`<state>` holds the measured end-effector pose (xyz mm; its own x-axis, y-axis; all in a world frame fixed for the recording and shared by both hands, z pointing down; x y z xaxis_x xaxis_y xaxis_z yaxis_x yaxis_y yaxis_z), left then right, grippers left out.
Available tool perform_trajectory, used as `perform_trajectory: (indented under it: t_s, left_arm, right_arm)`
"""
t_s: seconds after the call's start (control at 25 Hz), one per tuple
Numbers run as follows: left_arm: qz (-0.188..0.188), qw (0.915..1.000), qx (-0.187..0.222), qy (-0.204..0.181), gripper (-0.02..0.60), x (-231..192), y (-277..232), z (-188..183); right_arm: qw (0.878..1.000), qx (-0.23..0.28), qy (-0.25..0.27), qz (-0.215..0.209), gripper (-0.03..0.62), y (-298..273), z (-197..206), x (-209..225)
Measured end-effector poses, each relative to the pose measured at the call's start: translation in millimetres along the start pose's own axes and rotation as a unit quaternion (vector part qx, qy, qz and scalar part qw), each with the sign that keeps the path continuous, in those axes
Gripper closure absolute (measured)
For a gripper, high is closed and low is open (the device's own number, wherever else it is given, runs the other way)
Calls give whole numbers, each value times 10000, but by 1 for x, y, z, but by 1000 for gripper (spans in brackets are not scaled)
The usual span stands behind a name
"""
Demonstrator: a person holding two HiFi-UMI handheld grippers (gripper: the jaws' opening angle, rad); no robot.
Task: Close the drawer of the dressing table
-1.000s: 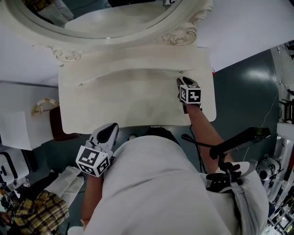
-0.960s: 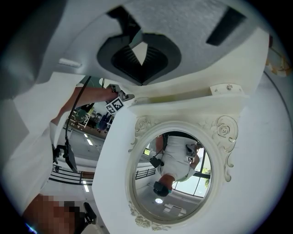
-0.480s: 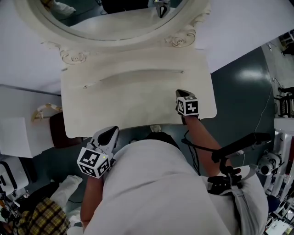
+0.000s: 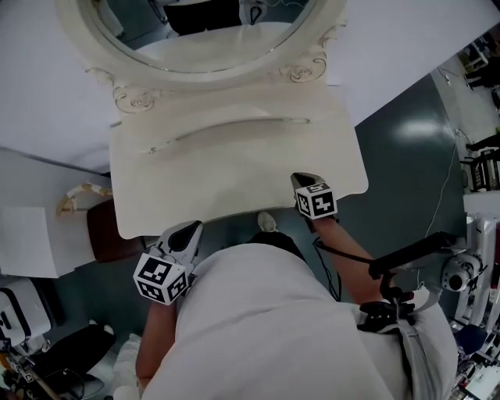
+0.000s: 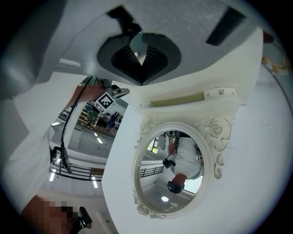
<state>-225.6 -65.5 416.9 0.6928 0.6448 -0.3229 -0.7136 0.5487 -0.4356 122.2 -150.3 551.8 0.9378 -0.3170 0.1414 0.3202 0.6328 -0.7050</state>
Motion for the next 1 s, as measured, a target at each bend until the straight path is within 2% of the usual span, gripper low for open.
perform_trajectory:
  t_s: [0.6, 1.0]
  left_arm:
    - [186, 9998, -35, -2, 578, 17, 73, 56]
    - [289, 9996, -60, -21, 578, 38, 100, 89]
  right_arm:
    - [9976, 337, 501, -336, 595, 63, 31, -108]
    - [9950, 429, 776, -458, 595, 100, 62, -146]
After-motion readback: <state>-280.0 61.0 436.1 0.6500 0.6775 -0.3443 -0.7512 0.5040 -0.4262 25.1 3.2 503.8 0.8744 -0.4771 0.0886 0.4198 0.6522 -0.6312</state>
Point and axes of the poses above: the fingertips, and each gripper's own axes: y backward along the fingers, x to its right, z out of its underside, the point moved 8 cm from there along y, backward along the fingers, and after that the axes turned 5 degrees about x, right-handed, at the moved point
